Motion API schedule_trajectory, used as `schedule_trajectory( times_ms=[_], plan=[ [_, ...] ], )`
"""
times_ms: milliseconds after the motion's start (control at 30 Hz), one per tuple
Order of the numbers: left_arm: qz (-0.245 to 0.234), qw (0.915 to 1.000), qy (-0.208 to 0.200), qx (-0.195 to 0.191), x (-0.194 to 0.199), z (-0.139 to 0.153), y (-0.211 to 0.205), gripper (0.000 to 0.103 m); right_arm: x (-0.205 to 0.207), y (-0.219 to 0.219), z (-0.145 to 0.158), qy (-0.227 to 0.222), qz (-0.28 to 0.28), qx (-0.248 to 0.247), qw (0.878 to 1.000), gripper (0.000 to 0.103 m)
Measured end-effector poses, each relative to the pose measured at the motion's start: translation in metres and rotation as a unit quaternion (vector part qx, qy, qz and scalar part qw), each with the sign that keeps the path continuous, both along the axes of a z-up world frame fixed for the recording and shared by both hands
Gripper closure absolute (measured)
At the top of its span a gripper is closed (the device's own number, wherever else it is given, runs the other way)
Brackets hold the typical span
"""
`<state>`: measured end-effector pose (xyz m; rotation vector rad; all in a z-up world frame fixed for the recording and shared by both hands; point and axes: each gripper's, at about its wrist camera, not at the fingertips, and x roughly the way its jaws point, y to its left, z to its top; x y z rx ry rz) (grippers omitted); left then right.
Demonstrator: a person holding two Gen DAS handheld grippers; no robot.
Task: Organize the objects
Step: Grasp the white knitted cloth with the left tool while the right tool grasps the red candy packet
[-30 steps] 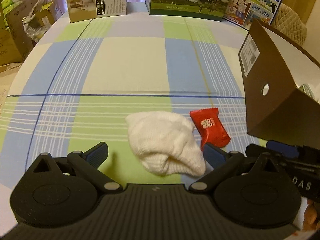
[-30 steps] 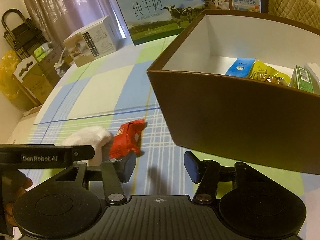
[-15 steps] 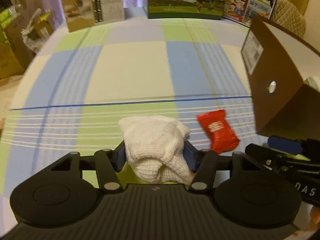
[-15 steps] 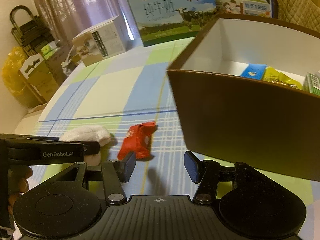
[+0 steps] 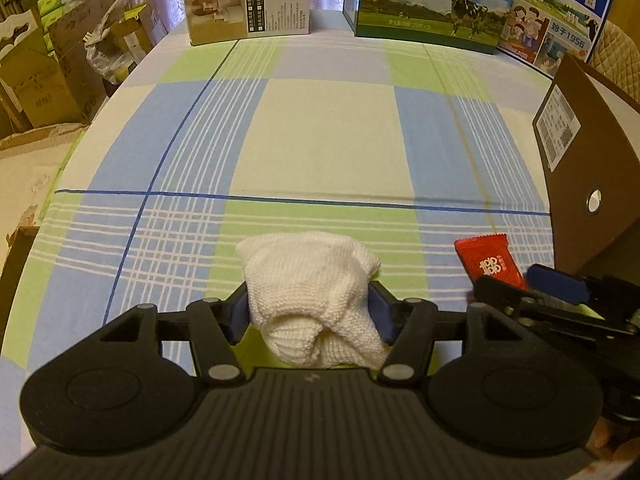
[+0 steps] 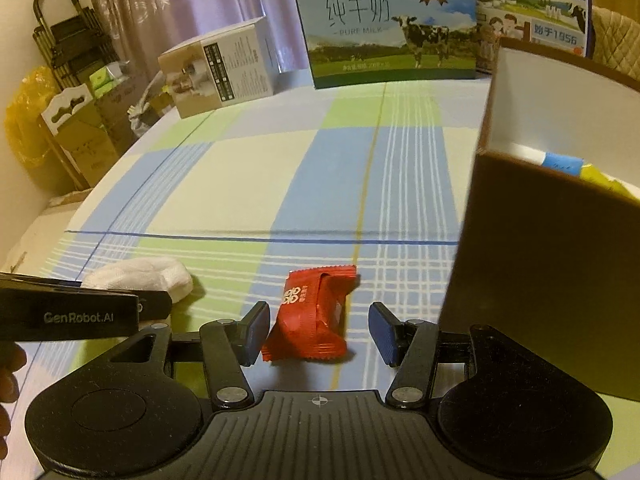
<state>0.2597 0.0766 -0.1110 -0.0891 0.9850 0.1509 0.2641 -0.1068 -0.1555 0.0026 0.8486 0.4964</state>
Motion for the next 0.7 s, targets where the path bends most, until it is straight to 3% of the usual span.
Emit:
schedule_trajectory(
  times_ms=[200,267,300,700],
  plan=[
    [-0.002,1.0,-0.001,0.007,-0.001,0.0,-0.002,0.046,-0.003,0.009,-0.006,-0.035,0.024,-0.032,0.999,0.052],
    [-0.006,0.9999,-0.001,0.011,-0.001,0.0,-0.004,0.046,-0.006,0.012,-0.007,-0.047,0.036,-0.053,0.997,0.064],
    [-0.007,0.9999,-0.001,0.013,-0.001,0.0,-0.005,0.046,-0.007,0.013,-0.007,-0.051,0.041,-0.061,0.996,0.064],
    [-0.044,0.9984,0.013,0.031,-0.031,0.003,-0.027,0.048,-0.038,-0.004,0.001,-0.009,0.073,-0.104,0.992,0.066]
  ],
)
